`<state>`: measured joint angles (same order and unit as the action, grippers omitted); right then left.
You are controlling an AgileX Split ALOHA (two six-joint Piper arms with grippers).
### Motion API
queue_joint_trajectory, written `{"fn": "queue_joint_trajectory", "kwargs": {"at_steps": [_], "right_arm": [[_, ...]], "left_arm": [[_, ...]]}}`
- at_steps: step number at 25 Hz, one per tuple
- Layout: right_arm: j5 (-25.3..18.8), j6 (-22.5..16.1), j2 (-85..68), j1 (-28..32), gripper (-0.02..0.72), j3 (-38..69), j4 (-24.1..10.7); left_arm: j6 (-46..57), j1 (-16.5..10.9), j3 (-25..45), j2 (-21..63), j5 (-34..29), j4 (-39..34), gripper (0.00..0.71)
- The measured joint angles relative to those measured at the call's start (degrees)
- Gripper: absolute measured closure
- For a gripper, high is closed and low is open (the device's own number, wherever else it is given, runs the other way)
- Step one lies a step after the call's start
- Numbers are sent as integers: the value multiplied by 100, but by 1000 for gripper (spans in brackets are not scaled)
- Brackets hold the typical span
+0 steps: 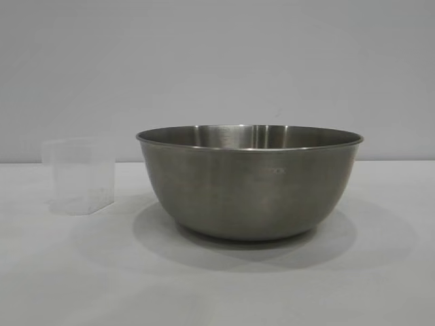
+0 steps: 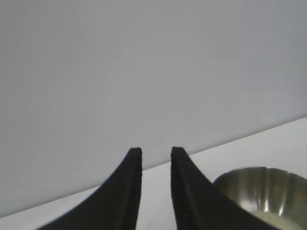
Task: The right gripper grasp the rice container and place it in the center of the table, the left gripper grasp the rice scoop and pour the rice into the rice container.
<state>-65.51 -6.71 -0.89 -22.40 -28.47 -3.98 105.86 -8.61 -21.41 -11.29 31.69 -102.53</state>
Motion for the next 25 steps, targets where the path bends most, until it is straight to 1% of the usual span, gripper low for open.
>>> {"fn": "queue_joint_trajectory", "kwargs": {"at_steps": [9, 13, 14, 15, 16, 18, 21, 22, 23, 24, 25], "right_arm": [[0, 0, 0, 0, 476, 0, 0], [0, 10, 0, 0, 476, 0, 0], [0, 10, 0, 0, 476, 0, 0], [0, 10, 0, 0, 476, 0, 0], [0, 10, 0, 0, 476, 0, 0], [0, 10, 0, 0, 476, 0, 0], [0, 10, 0, 0, 476, 0, 0], [0, 10, 0, 0, 476, 0, 0], [0, 10, 0, 0, 476, 0, 0], [0, 10, 0, 0, 476, 0, 0], [0, 10, 0, 0, 476, 0, 0]], "left_arm": [[9, 0, 0, 1, 63, 0, 604], [-446, 0, 0, 1, -23, 0, 604], [-686, 0, 0, 1, -119, 57, 604], [-971, -5, 0, 1, -270, 303, 604], [-1383, -5, 0, 1, -475, 627, 604], [-2251, -5, 0, 1, -865, 1568, 604], [-4031, -5, 0, 1, -1836, 3829, 604], [-4895, 24, -54, 1, -2528, 4945, 604], [-5712, 92, -148, 1, -3169, 5885, 558], [-6873, 210, -269, 1, -4061, 6567, 541], [-7612, 346, -364, 1, -4786, 7142, 548]]}}
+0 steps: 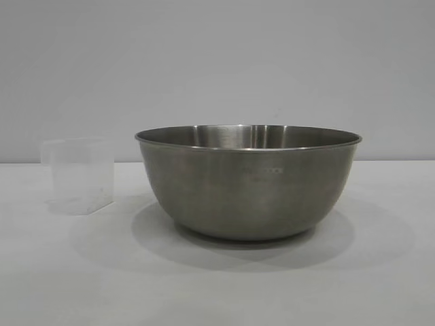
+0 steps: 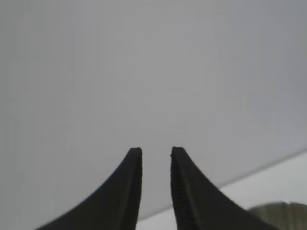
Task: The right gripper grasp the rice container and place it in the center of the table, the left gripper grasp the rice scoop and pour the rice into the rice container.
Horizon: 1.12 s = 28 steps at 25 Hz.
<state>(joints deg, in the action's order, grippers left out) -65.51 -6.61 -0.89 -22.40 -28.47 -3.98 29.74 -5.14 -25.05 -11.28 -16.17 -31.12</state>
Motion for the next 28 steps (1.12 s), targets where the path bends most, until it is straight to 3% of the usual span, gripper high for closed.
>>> {"fn": "queue_joint_trajectory", "kwargs": {"at_steps": [2, 4, 10, 19, 28], "right_arm": [[0, 0, 0, 0, 476, 0, 0], [0, 0, 0, 0, 476, 0, 0], [0, 0, 0, 0, 476, 0, 0], [0, 0, 0, 0, 476, 3, 0], [0, 0, 0, 0, 476, 24, 0]], "left_arm": [[-1185, 251, -172, 0, -1416, 1032, 548], [-1637, 480, -303, 0, -2280, 1747, 548], [-3286, 711, -454, 78, -3519, 3374, 548], [-3717, 723, -382, 1227, -4776, 3514, 548], [-3755, 723, -317, 1227, -4824, 3594, 548]]}}
